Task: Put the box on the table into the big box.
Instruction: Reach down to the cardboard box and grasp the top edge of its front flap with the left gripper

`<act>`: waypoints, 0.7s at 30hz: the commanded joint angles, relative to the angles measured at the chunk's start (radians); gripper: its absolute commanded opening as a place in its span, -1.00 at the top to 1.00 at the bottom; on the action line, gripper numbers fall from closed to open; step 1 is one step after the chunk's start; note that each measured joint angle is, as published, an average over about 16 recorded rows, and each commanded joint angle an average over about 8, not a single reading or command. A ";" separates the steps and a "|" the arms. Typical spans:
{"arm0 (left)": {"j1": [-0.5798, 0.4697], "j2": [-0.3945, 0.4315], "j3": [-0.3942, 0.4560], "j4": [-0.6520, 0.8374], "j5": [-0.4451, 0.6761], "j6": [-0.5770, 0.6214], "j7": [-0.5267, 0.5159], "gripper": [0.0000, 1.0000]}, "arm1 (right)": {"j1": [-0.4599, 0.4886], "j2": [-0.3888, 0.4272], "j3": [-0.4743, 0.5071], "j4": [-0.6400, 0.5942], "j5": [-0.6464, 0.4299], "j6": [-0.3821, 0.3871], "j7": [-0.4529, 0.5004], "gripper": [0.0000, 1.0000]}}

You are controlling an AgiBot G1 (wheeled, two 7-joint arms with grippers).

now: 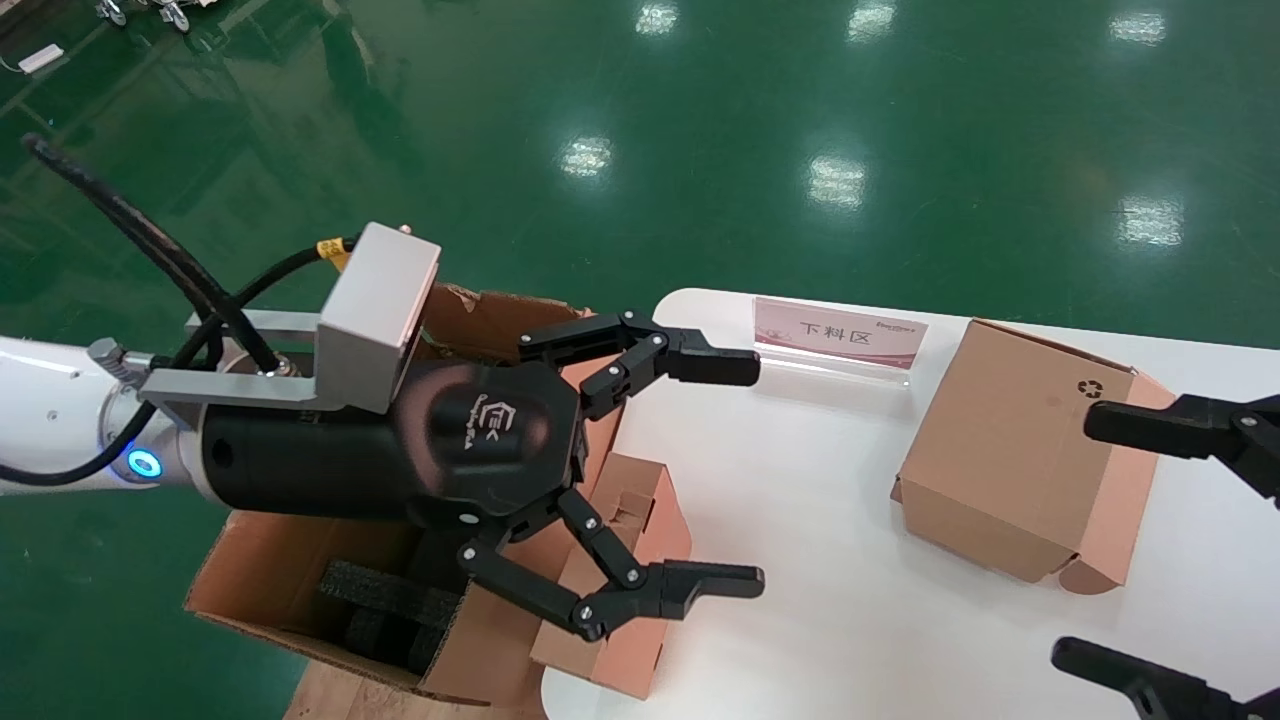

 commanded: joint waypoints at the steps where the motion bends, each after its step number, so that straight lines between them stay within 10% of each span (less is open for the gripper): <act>1: 0.000 0.000 0.000 0.000 0.000 0.000 0.000 -1.00 | 0.000 0.000 0.000 0.000 0.000 0.000 0.000 -1.00; 21: 0.000 0.000 0.000 0.000 0.000 0.000 0.000 -1.00 | 0.000 0.000 0.000 0.000 0.000 0.000 0.000 -1.00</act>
